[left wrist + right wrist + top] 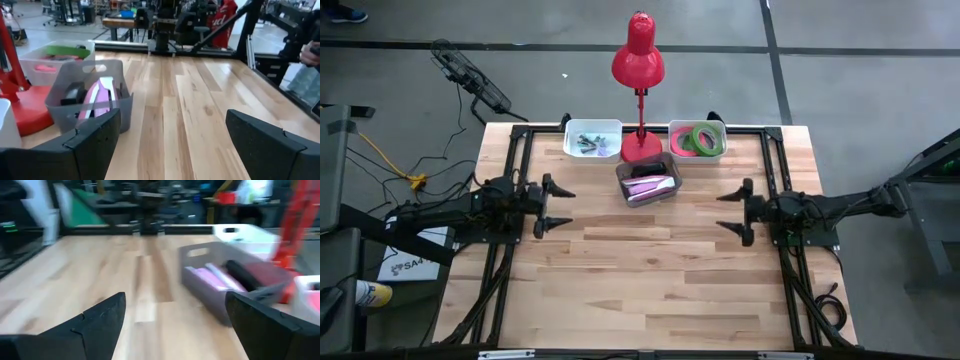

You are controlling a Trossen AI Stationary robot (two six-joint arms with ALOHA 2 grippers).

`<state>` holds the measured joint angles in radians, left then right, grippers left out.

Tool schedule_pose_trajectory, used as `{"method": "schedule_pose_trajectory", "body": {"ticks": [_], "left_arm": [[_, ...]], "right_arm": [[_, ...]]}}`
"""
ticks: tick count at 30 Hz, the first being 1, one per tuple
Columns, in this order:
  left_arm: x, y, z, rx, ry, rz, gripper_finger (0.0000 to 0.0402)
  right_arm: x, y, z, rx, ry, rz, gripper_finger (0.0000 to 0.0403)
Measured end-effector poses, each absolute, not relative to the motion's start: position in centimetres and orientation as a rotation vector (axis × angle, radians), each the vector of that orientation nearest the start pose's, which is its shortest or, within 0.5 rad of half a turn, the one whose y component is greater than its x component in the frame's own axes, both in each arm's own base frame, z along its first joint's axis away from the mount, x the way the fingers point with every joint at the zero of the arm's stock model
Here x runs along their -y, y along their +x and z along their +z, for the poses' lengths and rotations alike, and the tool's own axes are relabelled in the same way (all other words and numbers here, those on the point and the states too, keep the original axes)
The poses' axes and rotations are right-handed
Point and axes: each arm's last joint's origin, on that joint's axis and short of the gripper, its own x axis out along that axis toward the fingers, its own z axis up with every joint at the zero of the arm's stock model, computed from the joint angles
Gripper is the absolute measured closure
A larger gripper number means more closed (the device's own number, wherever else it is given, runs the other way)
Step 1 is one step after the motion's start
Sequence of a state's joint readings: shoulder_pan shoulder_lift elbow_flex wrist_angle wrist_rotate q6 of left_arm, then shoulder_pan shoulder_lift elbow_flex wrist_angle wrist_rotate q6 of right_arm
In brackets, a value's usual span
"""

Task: Pick and place Stapler, Stapler remover, tape
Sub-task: Return to Home Position

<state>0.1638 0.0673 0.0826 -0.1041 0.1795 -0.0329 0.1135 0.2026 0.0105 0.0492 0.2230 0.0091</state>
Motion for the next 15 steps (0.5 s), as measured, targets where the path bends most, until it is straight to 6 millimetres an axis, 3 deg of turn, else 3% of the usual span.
{"method": "schedule_pose_trajectory", "body": {"ticks": [4, 15], "left_arm": [[-1.16, 9.56, 17.36, -0.122, -0.050, 0.022, 0.0046], [-1.29, 9.50, 17.19, -0.146, -0.076, 0.073, 0.0046]], "right_arm": [[-0.91, 10.83, 15.35, -0.157, -0.001, -0.003, 0.0070], [-0.92, 10.85, 15.44, -0.147, 0.112, -0.008, 0.0070]]}}
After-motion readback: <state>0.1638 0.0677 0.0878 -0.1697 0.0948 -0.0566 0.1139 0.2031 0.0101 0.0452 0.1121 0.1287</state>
